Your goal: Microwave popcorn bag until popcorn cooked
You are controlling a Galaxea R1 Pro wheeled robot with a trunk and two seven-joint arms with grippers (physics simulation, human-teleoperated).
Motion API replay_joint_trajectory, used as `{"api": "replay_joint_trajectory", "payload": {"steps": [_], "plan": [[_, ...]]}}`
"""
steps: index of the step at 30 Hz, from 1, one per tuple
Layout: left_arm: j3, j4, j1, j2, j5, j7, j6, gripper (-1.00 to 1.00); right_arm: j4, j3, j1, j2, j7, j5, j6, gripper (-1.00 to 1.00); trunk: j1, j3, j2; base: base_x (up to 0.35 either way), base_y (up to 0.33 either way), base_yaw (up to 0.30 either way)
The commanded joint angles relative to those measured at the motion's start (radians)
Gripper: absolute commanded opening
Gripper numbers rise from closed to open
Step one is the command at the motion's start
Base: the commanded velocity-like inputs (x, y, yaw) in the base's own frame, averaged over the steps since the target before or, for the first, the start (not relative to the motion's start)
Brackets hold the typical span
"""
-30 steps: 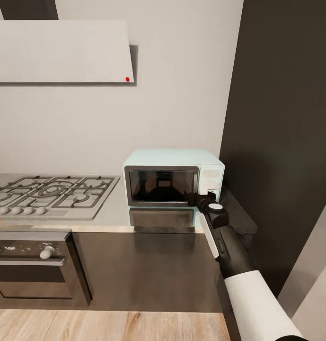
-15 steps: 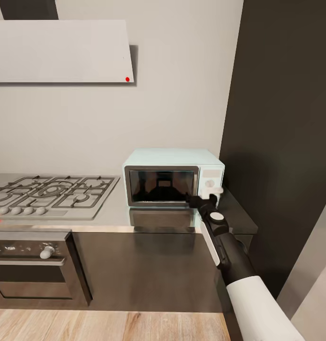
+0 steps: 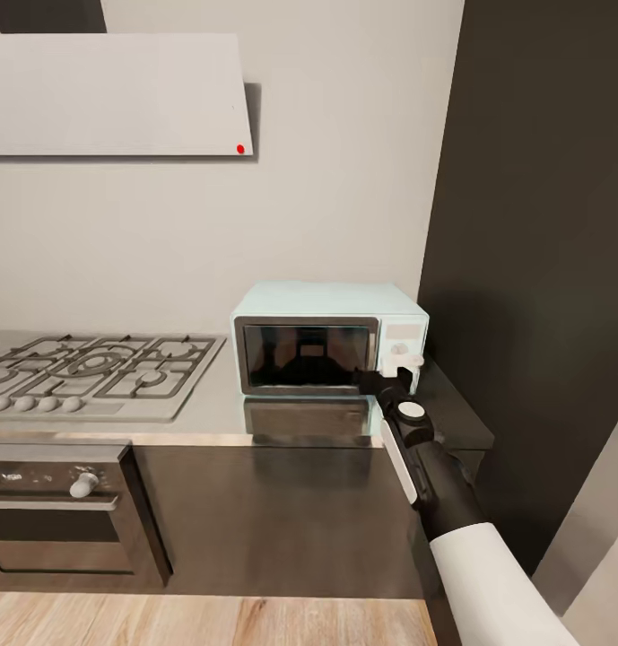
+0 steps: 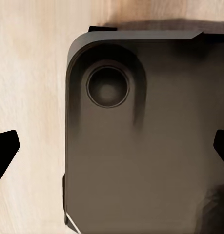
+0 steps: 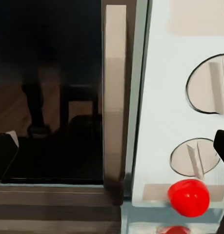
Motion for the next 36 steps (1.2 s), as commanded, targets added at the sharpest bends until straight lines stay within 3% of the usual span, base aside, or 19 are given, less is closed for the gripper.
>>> {"api": "replay_joint_trajectory", "payload": {"steps": [1,8,34,35,36], "plan": [[0.002,-0.001,0.0,0.0,0.003,0.001,-0.002,1.0,-0.001,0.001,-0.001,0.0,-0.005,0.003,0.007,1.0,0.0,-0.001,0.0,0.281,0.0,0.0],[0.003,-0.001,0.0,0.0,0.004,0.001,-0.002,1.0,-0.001,0.001,-0.001,0.0,-0.005,0.003,0.006,1.0,0.0,-0.001,0.0,0.228,0.0,0.0],[0.002,-0.001,0.0,0.002,0.004,0.001,-0.003,1.0,-0.001,0.002,-0.001,0.0,-0.005,-0.001,0.005,1.0,0.0,-0.001,0.0,0.015,0.0,0.0],[0.002,-0.001,0.0,0.002,0.004,0.001,-0.003,1.0,-0.001,0.002,-0.001,-0.001,-0.004,-0.003,0.005,-1.0,0.0,-0.001,0.0,0.0,0.0,0.0],[0.002,-0.001,0.0,0.001,0.004,0.001,-0.003,1.0,-0.001,0.002,-0.001,-0.001,-0.004,-0.004,0.005,-1.0,0.0,-0.001,0.0,0.0,0.0,0.0]]}}
